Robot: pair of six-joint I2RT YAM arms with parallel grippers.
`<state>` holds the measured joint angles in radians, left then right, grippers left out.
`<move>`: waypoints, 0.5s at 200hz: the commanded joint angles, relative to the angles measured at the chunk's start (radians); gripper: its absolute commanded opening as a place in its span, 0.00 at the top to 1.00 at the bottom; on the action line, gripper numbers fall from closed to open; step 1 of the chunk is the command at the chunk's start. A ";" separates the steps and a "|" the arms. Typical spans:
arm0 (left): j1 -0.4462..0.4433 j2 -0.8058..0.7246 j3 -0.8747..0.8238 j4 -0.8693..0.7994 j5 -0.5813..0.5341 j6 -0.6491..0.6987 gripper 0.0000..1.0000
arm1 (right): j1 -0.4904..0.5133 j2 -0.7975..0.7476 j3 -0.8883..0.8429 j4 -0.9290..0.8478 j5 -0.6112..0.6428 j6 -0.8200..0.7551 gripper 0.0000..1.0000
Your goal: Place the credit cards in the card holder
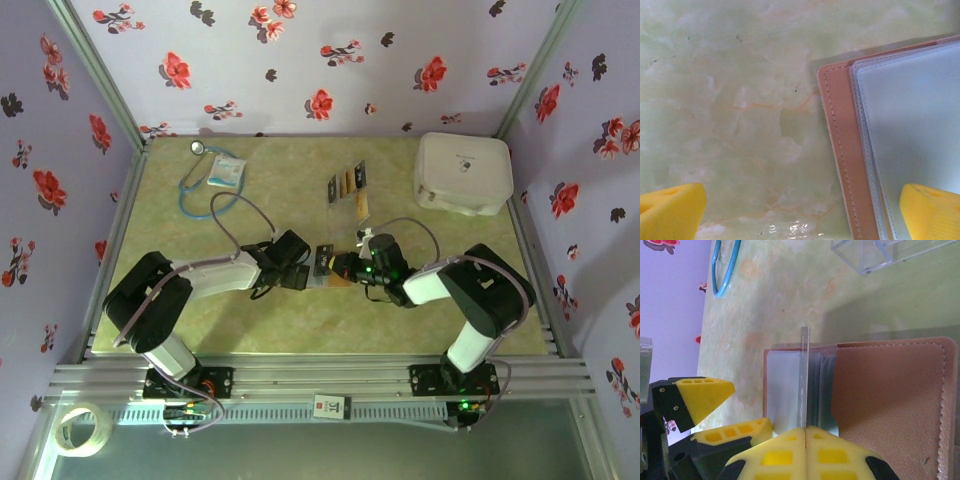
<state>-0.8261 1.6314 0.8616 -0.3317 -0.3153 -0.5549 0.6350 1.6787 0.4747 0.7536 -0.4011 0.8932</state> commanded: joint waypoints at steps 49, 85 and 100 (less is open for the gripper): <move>0.008 -0.013 -0.026 -0.032 -0.035 -0.014 0.00 | 0.002 -0.003 -0.049 0.042 0.023 0.005 1.00; 0.008 -0.013 -0.028 -0.031 -0.035 -0.016 0.00 | -0.007 -0.001 -0.059 0.060 0.030 0.013 1.00; 0.008 -0.013 -0.030 -0.031 -0.034 -0.016 0.00 | -0.012 0.000 -0.064 0.071 0.036 0.019 1.00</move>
<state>-0.8265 1.6291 0.8551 -0.3241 -0.3153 -0.5632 0.6323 1.6787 0.4355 0.7959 -0.3988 0.9016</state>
